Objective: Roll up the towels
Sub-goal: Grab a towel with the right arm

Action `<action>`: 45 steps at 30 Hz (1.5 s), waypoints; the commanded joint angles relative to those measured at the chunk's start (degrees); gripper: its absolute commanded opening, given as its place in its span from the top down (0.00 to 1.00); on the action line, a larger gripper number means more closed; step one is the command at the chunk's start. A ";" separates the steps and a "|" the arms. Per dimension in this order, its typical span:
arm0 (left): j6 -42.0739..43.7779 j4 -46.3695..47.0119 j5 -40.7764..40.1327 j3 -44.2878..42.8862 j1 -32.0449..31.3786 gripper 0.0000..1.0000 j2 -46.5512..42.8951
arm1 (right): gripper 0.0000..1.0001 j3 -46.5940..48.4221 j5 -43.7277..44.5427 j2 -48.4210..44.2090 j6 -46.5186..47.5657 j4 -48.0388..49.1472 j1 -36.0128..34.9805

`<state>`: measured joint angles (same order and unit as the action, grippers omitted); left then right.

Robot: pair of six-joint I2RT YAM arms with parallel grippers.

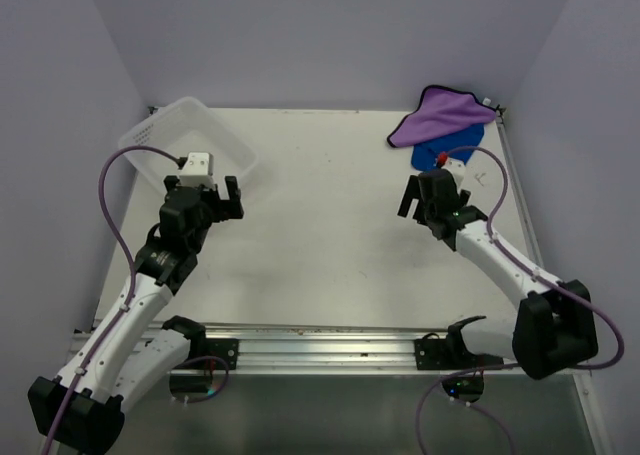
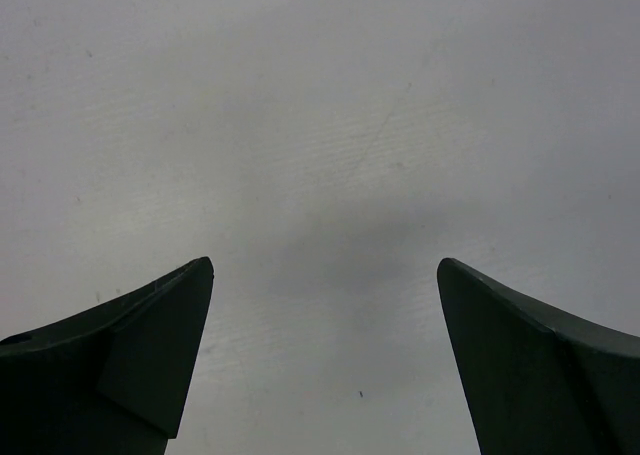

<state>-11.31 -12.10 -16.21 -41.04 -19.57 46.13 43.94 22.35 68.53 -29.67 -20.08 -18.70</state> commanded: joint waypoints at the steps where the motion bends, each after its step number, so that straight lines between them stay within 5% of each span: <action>1: -0.20 0.93 1.52 -2.12 0.06 0.01 0.45 | 0.01 9.56 3.48 8.96 3.74 5.31 -0.02; 6: -0.29 0.85 3.72 -2.56 -0.03 0.00 1.86 | 0.01 26.44 11.56 23.29 3.83 -0.40 0.59; 20: 0.06 1.02 8.12 -2.91 -0.03 0.00 2.91 | 0.10 66.59 4.38 57.93 4.44 -6.55 3.76; 45: 1.64 0.85 7.95 -3.00 -2.66 0.00 4.15 | 0.32 92.02 0.59 79.47 16.39 -10.95 3.84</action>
<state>-10.87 -12.10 -8.29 -41.21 -21.58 50.26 132.05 24.34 147.17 -15.97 -29.87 -14.87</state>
